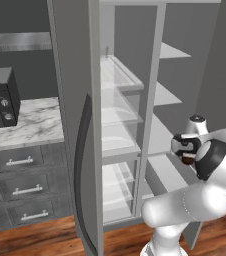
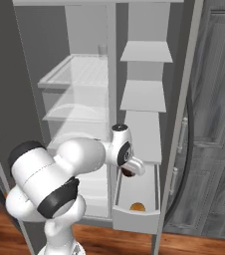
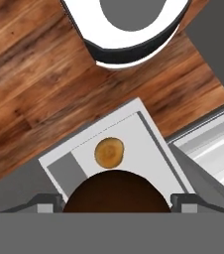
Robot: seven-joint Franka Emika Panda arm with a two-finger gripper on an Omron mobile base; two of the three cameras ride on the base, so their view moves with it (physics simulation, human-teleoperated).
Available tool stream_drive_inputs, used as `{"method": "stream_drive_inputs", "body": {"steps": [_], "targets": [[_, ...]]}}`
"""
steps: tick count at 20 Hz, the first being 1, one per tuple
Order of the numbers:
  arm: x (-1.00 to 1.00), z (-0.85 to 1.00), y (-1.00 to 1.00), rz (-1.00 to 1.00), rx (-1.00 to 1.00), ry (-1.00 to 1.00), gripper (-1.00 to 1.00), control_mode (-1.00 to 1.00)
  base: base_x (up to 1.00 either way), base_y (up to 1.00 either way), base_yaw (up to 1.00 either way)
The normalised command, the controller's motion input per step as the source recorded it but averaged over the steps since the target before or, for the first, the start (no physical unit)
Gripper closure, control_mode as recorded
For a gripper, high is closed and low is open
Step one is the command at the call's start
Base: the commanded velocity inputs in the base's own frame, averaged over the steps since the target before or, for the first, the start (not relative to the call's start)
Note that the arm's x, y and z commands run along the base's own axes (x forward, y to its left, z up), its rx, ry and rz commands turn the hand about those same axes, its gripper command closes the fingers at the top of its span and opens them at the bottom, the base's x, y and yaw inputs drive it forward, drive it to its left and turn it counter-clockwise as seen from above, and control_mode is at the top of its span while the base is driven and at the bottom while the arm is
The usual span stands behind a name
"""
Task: Take the potato and orange from the fridge shelf and place them in the freezer drawer to begin freezing them.
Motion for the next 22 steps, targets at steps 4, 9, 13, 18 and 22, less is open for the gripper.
{"method": "stream_drive_inputs", "body": {"steps": [4, 9, 13, 18, 22], "targets": [[0.04, -0.32, 0.0, 0.0, 0.0, -0.08, 1.0, -1.0, 0.0, 0.0, 0.0], [0.01, -0.25, -0.04, 0.0, 0.0, -0.09, 1.0, -1.0, 0.0, 0.0, 0.0], [0.03, -0.26, -0.03, 0.0, 0.0, -0.05, 1.0, -1.0, 0.0, 0.0, 0.0], [0.14, -0.2, -0.05, 0.0, 0.0, 0.0, 1.0, -1.0, 0.0, 0.0, 0.0], [0.11, -0.11, -0.12, 0.0, 0.0, 0.01, 1.0, -1.0, 0.0, 0.0, 0.0]]}}
